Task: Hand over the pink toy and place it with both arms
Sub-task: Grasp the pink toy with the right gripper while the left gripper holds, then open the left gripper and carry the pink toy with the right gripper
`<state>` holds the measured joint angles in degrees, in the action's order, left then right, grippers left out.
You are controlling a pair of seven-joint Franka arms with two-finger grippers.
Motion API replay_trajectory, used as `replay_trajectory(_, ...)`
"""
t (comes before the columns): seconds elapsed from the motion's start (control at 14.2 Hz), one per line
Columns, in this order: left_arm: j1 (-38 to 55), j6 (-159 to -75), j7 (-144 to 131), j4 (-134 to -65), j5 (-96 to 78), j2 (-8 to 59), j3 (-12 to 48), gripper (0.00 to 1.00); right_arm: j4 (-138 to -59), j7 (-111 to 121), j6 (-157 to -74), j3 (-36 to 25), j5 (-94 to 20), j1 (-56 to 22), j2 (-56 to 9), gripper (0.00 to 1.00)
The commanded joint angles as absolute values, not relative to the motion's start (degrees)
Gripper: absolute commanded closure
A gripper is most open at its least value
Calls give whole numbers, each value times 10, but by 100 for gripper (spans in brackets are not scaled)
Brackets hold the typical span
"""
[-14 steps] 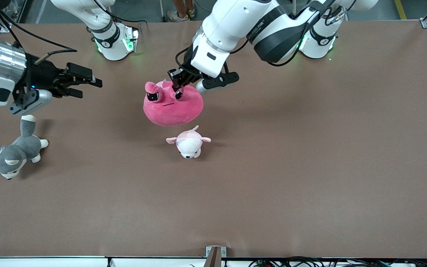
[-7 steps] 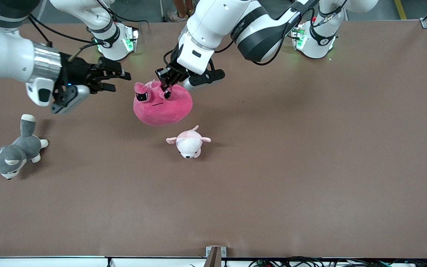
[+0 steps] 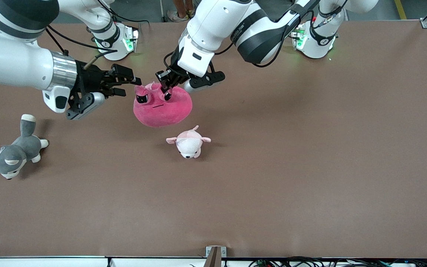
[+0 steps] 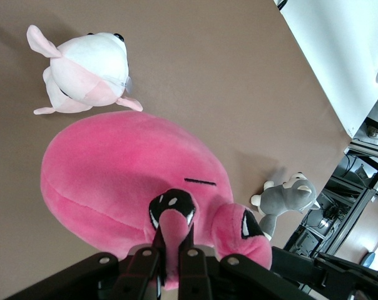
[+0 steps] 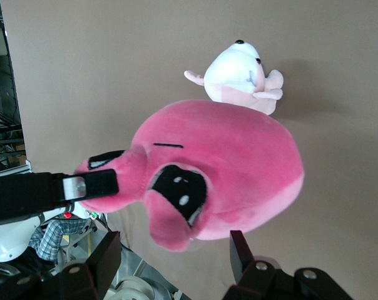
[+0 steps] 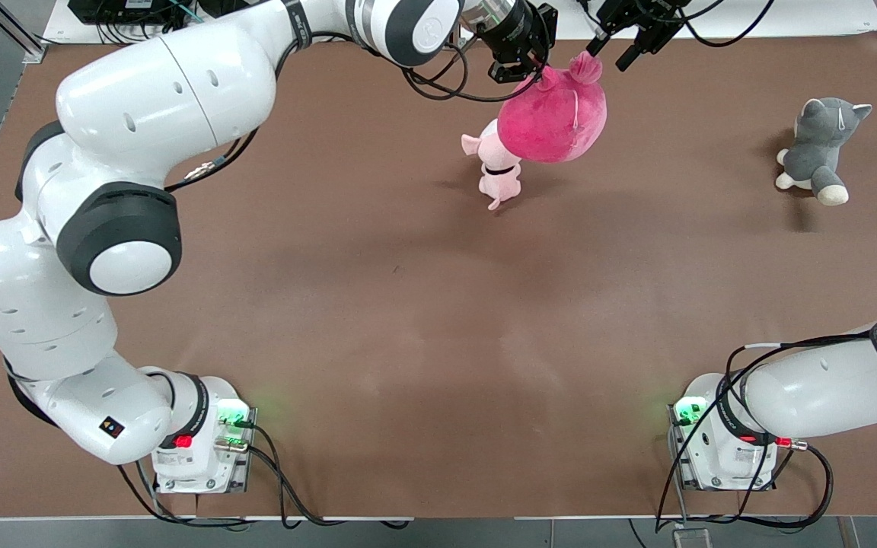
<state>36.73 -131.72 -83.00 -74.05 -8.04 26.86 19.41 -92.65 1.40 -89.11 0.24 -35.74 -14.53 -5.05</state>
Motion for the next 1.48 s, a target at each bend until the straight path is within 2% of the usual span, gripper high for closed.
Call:
replay_trajectory(0.0,373,-1322,-838,-722,-83,276,193,99,-925,2,-897,-3,-364,-161,-52,21)
replay_trajectory(0.71,372,-1322,-834,-722,-83,275,192,99,-925,3,-924,-3,-317,-190,-68,21)
replay_trajectory(0.85,372,-1322,-833,-722,-83,274,192,99,-925,2,-924,-3,-301,-192,-68,24)
replay_trajectory(0.92,372,-1322,-833,-721,-82,275,192,99,-925,2,-923,-3,-301,-190,-68,29)
replay_trajectory(1.06,373,-1323,-832,-720,-82,275,192,99,-924,3,-919,-4,-301,-188,-67,44)
replay_trajectory(1.2,373,-1325,-832,-720,-82,275,192,98,-922,3,-920,-4,-302,-188,-67,66)
replay_trajectory(1.41,373,-1326,-831,-720,-83,276,192,95,-918,3,-919,-4,-302,-188,-67,88)
